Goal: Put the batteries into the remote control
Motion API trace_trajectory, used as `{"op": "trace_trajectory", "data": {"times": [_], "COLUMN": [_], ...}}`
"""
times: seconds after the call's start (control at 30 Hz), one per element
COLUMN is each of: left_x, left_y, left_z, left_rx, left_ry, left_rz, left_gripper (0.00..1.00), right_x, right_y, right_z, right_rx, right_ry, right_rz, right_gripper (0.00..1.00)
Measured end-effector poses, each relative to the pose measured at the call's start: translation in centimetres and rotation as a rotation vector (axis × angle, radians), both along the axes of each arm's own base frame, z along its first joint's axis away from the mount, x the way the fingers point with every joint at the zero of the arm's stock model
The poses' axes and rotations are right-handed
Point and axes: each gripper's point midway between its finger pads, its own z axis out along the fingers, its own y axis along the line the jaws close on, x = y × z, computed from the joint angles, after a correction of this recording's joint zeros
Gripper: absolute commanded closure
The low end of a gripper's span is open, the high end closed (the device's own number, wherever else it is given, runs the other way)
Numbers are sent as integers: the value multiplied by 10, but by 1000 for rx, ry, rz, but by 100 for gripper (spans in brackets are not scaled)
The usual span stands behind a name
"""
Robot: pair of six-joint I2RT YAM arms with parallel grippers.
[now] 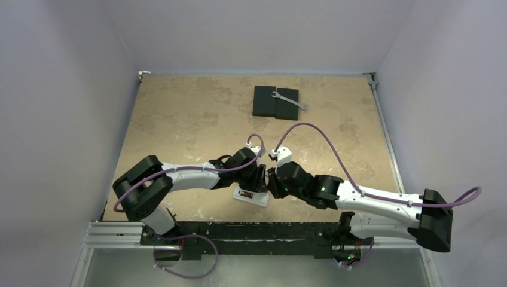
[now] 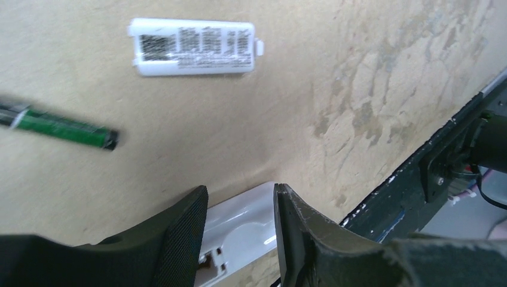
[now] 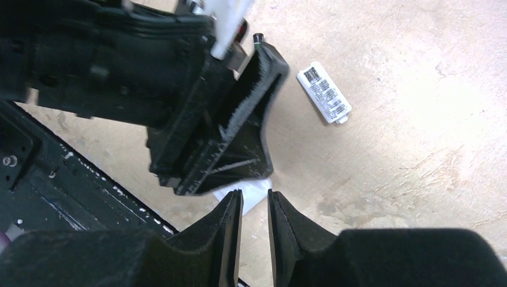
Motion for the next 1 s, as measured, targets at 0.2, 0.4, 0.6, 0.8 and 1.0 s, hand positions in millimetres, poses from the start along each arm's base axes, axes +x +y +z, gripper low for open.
{"op": "trace_trajectory", "data": {"times": [0.2,0.4,0.6,0.8,1.0], "left_x": [4,16,21,20,20], "left_y": [20,35,51,67,81], "left_z": [25,83,101,103,117], "left_rx": [37,-10,14,58,59], "left_ry": [-70,-208,-264,-280,-322], "left_rz": [53,116,160,187,225], "left_gripper": [55,54,54,53,52], "right_x": [0,-1,-1,-1,1], "right_y": [-3,-5,-5,-3,5], "right_z": [-2,-2,11,16,22], "right_rx": [-15,-18,24,58,101], "right_ry": [2,3,-13,-10,-20], "right_rz": [-5,-5,-8,-21,-19], "right_gripper": [68,60,57,51,37]}}
